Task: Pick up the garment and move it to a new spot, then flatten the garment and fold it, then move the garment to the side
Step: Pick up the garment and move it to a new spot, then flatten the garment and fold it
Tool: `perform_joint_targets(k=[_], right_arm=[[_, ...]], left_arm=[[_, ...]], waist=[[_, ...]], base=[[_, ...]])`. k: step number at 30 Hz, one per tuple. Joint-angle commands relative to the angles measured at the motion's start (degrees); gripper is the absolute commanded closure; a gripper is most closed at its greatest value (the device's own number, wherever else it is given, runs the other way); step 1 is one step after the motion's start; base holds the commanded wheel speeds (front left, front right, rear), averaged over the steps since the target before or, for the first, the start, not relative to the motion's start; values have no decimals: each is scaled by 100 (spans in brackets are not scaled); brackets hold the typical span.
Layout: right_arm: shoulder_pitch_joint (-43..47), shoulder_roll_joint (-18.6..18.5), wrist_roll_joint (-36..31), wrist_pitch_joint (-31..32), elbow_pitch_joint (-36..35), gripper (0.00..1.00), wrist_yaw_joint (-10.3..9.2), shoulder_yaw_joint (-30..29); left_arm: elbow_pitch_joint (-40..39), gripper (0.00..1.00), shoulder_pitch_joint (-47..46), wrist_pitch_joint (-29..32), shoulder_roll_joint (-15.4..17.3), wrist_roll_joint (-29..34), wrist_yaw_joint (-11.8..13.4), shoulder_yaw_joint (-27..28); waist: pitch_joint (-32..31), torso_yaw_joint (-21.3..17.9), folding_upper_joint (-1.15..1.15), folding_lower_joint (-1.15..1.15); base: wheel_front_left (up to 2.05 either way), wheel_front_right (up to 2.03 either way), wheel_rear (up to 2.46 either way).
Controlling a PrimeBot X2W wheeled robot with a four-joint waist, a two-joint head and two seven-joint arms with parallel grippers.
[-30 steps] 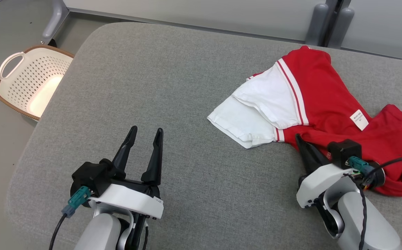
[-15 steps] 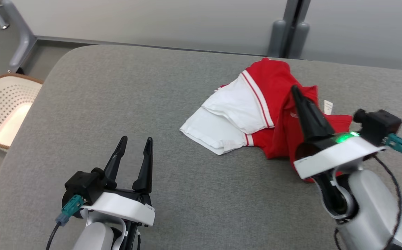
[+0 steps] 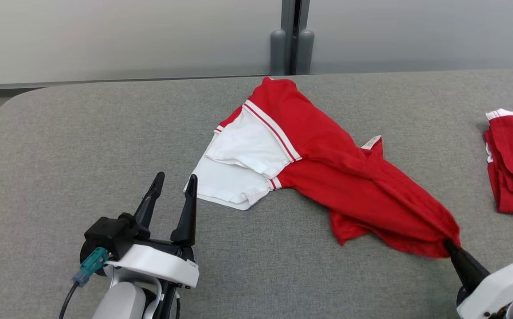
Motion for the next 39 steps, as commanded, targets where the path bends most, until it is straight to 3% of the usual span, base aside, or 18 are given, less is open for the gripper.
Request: perform_joint_targets(k=[1, 2, 6, 12, 18, 23, 30, 39], right_arm=[[52, -26, -148, 70, -6, 8, 2, -58], [57, 63, -223, 171, -14, 0, 3, -110], [-36, 296, -773, 114, -145, 0, 2, -488], [-442, 393, -1606, -960, -516, 0, 2, -546], [-507, 143, -1715, -2119, -582, 0, 2, 226], [-547, 44, -1630, -2650, -253, 0, 2, 638], [-966, -206, -1848, -2777, 90, 0, 2, 1112], [-1985, -620, -2050, -2404, 659, 0, 2, 2437]], left_arm=[[12, 0, -58, -24, 27, 3, -42, 6], [16, 0, -73, -25, 24, 6, -46, -1], [56, 0, -89, -25, 24, 16, -42, -20], [94, 0, -124, -24, 24, 22, -67, -52], [61, 0, -90, -25, 24, -6, -78, -102], [17, 0, -47, -25, 25, 3, -83, -153], [10, 0, -52, -25, 25, -36, -53, -235], [-8, 0, -180, -25, 27, -209, -7, -460]], waist=[[27, -26, 0, 0], [34, -33, 0, 0], [44, -28, 0, 0], [27, 126, 0, 0], [-2, 322, 0, 0], [90, 480, 0, 0], [130, 743, 0, 0], [434, 1197, 0, 0]], base=[[0, 0, 0], [0, 0, 0], [0, 0, 0], [0, 0, 0], [0, 0, 0], [0, 0, 0], [0, 0, 0], [0, 0, 0]])
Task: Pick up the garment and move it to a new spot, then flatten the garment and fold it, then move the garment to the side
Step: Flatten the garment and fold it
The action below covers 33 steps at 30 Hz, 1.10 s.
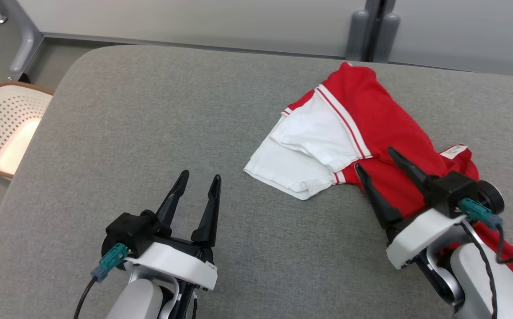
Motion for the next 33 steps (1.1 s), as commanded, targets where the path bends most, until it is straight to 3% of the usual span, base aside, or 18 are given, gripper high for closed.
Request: perform_joint_targets(k=[1, 9, 16, 23, 24, 26, 27, 33], right_arm=[[-193, -88, -60, 81, 181, 0, 0, 147], [-1289, -321, -198, 318, 1547, 0, 0, 978], [-1870, -376, -206, 264, 2503, 0, 0, 1175], [-2105, -269, -168, 100, 3099, 0, 0, 1171], [-2140, -259, -152, 99, 3165, 21, 0, 1177], [-2193, -216, -131, 88, 3274, 86, 0, 1179], [-2217, -186, -114, 75, 3329, 100, 0, 1194], [-2395, -74, -70, -125, 3568, 100, 0, 1110]], left_arm=[[-22, 0, -90, -25, 25, -63, 42, -24], [-142, 0, -290, -25, 21, -332, 180, -412], [-197, 0, -333, -25, 20, -536, 298, -588], [-226, 0, -247, -25, 22, -616, 349, -571], [-236, 0, -253, -25, 23, -627, 356, -539], [-242, 0, -271, -25, 21, -633, 360, -518], [-242, 0, -285, -25, 22, -622, 358, -509], [-231, 0, -344, -25, 22, -556, 331, -507]], waist=[[157, 207, 0, 0], [504, 858, 0, 0], [674, 1298, 0, 0], [696, 1435, 0, 0], [701, 1433, 0, 0], [708, 1424, 0, 0], [710, 1416, 0, 0], [706, 1280, 0, 0]], base=[[0, 0, 0], [0, 0, 0], [0, 0, 0], [0, 0, 0], [0, 0, 0], [0, 0, 0], [0, 0, 0], [0, 0, 0]])
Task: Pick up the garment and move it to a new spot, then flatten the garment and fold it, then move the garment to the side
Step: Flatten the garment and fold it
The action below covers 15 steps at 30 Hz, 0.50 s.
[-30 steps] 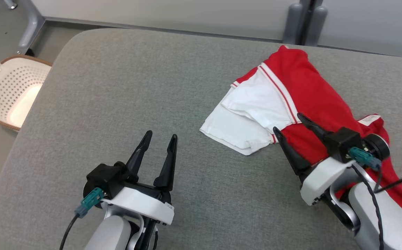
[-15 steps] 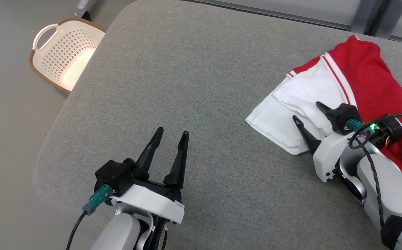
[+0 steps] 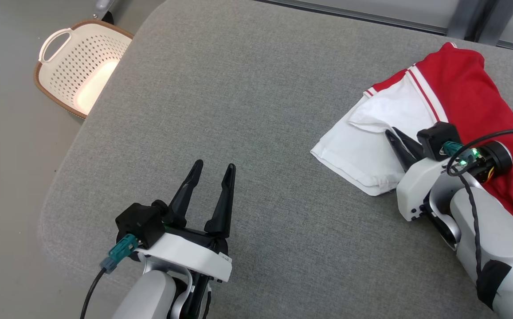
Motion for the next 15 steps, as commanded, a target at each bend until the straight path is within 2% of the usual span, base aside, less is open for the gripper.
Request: perform_joint_targets(k=[1, 7, 11, 15], right_arm=[[-75, 4, 54, -83, 25, 100, -1, -35], [-226, -142, 335, -165, -188, 100, -1, -332], [-513, -611, 578, 17, -480, 100, -1, -771], [-960, -1251, 675, 368, -772, 100, -1, -1175]], left_arm=[[-4, 0, -103, -26, 20, 54, -25, 0], [4, 0, -71, -26, 20, 90, -24, 29], [10, 0, -83, -26, 21, 131, -50, 58], [10, 0, -127, -26, 20, 144, -74, 67]], waist=[[-15, -46, 0, 0], [-67, -176, 0, 0], [-56, -274, 0, 0], [-6, -333, 0, 0]], base=[[0, 0, 0], [0, 0, 0], [0, 0, 0], [0, 0, 0]])
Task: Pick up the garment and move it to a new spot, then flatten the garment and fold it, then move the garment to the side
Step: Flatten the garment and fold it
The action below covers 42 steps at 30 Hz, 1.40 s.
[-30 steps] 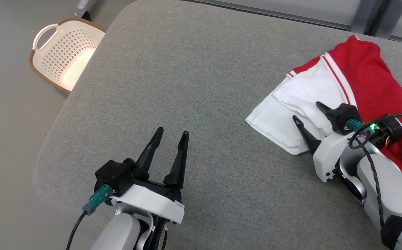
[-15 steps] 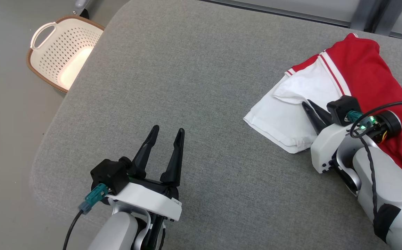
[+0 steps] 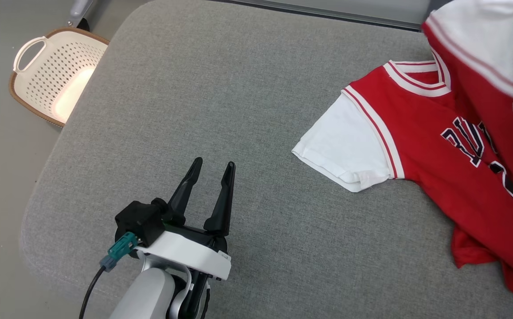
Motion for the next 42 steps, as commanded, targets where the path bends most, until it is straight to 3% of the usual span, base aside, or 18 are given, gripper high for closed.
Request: perform_joint_targets(k=[1, 9, 14, 18, 19, 20, 26, 33, 42], right_arm=[[-102, -93, 26, 70, -43, 100, -1, -41], [-1250, -1069, -617, 663, -350, 100, -1, -140], [-1933, -1226, -968, 827, -236, 100, -1, 13], [-2081, -1030, -983, 867, 23, 100, -1, 234], [-2073, -991, -995, 811, 108, 55, -1, 265], [-2023, -929, -958, 792, 216, 0, -1, 306], [-1704, -631, -670, 635, 684, 0, -2, 489], [-1304, -347, -383, 154, 717, 0, -1, 501], [-65, 91, 118, -663, 247, 0, -1, -258]], left_arm=[[-5, 0, -103, -26, 20, 40, -30, 9], [-36, 0, -202, -26, 22, -53, -67, -156], [-23, 0, -231, -26, 19, -98, -84, -215], [-15, 0, -223, -26, 19, -115, -61, -234], [-20, 0, -225, -26, 17, -123, -55, -243], [-22, 0, -233, -26, 20, -134, -48, -250], [6, 0, -299, -26, 21, -98, -5, -218], [85, 0, -306, -26, 19, 119, -49, 47], [144, 0, -192, -26, 21, 373, -117, 417]], waist=[[21, -9, 0, 0], [213, 70, 0, 0], [322, 219, 0, 0], [373, 290, 0, 0], [389, 298, 0, 0], [404, 304, 0, 0], [376, 199, 0, 0], [107, -263, 0, 0], [-363, -962, 0, 0]], base=[[0, 0, 0], [0, 0, 0], [0, 0, 0], [0, 0, 0], [0, 0, 0], [0, 0, 0], [0, 0, 0], [0, 0, 0], [0, 0, 0]])
